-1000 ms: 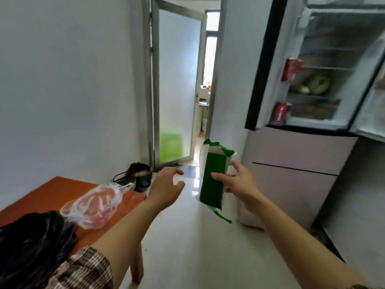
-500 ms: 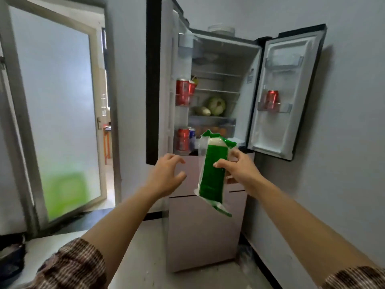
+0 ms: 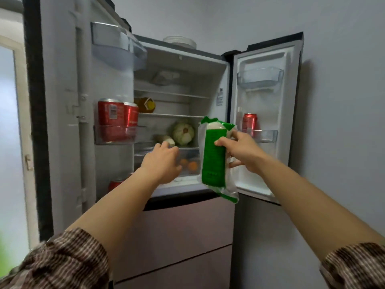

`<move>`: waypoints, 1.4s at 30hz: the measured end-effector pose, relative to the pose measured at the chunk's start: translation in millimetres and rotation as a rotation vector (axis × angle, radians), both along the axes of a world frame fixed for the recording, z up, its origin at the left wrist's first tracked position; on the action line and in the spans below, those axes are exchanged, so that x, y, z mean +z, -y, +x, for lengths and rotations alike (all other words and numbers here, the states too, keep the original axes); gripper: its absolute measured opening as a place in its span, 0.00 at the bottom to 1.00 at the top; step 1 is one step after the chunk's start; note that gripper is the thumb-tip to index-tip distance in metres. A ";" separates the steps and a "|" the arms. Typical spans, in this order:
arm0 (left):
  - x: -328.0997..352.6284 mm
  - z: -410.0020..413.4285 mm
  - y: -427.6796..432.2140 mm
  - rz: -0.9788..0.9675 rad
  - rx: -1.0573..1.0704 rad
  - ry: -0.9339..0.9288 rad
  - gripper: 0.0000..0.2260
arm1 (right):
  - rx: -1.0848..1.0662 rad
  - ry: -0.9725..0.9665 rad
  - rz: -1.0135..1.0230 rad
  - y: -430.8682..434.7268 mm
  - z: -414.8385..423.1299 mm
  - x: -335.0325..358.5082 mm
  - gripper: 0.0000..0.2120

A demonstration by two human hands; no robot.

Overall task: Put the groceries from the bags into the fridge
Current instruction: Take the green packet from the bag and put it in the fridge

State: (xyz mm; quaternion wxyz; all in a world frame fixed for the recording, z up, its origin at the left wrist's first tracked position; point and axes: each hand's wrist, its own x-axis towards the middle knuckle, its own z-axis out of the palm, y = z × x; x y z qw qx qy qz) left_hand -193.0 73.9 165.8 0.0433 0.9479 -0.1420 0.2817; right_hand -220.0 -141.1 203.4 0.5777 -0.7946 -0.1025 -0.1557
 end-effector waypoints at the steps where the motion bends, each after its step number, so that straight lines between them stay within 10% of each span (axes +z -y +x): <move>1: 4.8 20.1 8.1 -0.021 -0.010 -0.002 0.21 | 0.024 0.005 -0.024 8.2 20.6 7.1 0.13; 27: 189.2 463.4 -3.7 -0.109 0.282 0.420 0.27 | -0.047 0.941 0.081 -29.2 466.8 195.9 0.17; 42: 192.1 535.8 -32.0 -0.114 0.243 0.794 0.20 | 0.093 0.621 -0.384 -74.1 616.8 215.0 0.19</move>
